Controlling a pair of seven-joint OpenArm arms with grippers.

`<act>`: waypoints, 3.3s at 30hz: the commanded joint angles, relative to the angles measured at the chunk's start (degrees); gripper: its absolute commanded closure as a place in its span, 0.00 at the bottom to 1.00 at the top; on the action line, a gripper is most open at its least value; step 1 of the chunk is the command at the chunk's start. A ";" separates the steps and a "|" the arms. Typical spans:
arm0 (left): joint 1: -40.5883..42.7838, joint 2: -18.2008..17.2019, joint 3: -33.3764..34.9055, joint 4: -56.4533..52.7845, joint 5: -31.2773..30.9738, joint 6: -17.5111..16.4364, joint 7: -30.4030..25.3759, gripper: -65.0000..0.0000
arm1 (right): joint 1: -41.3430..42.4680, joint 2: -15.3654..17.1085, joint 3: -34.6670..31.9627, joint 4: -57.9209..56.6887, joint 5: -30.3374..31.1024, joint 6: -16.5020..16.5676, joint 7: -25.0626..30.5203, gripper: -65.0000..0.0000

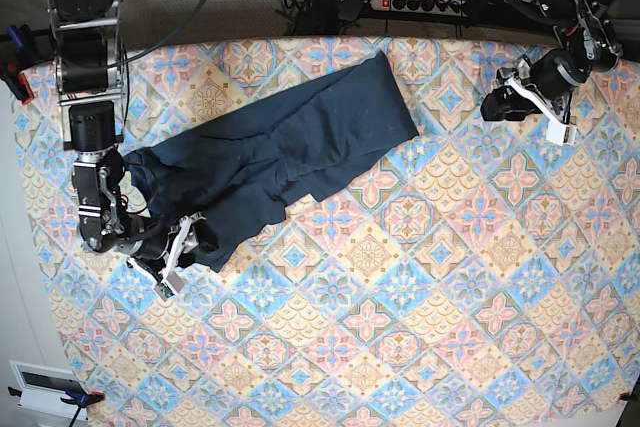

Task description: Layout the t-shirt on the table in an organized manner, then fold the t-shirt properly

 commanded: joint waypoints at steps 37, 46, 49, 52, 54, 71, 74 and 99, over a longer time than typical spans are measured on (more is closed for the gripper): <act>-0.44 -1.04 -0.28 1.14 -1.21 -0.55 -0.83 0.52 | -14.80 1.43 20.10 37.46 -3.32 0.10 -22.15 1.00; -0.53 -1.04 -0.28 1.05 -1.21 -0.55 -0.83 0.52 | -19.28 1.43 25.37 50.91 -3.14 0.10 -28.66 1.00; -0.53 -1.04 -0.28 1.05 -1.21 -0.55 -0.83 0.52 | -21.13 1.43 25.37 52.75 -3.14 0.10 -29.10 1.00; -0.53 -1.04 -0.28 1.05 -1.21 -0.55 -0.83 0.52 | -22.71 1.43 25.02 52.58 -3.14 0.10 -29.10 1.00; -0.53 -1.04 -0.28 1.05 -1.21 -0.55 -0.83 0.52 | -23.59 1.43 24.84 51.96 -3.41 0.10 -29.10 1.00; -0.18 -0.77 -0.28 1.05 -1.21 -0.55 -0.83 0.52 | -32.47 3.37 30.12 55.39 -3.32 0.10 -29.01 1.00; -0.18 -0.69 -0.20 1.05 -1.21 -0.55 -0.83 0.52 | -34.14 3.37 31.79 56.62 -3.32 0.10 -28.92 1.00; 0.61 -0.95 -0.28 1.14 -1.21 -0.55 -0.83 0.52 | -22.45 3.10 24.40 48.71 -7.89 0.10 -22.86 0.65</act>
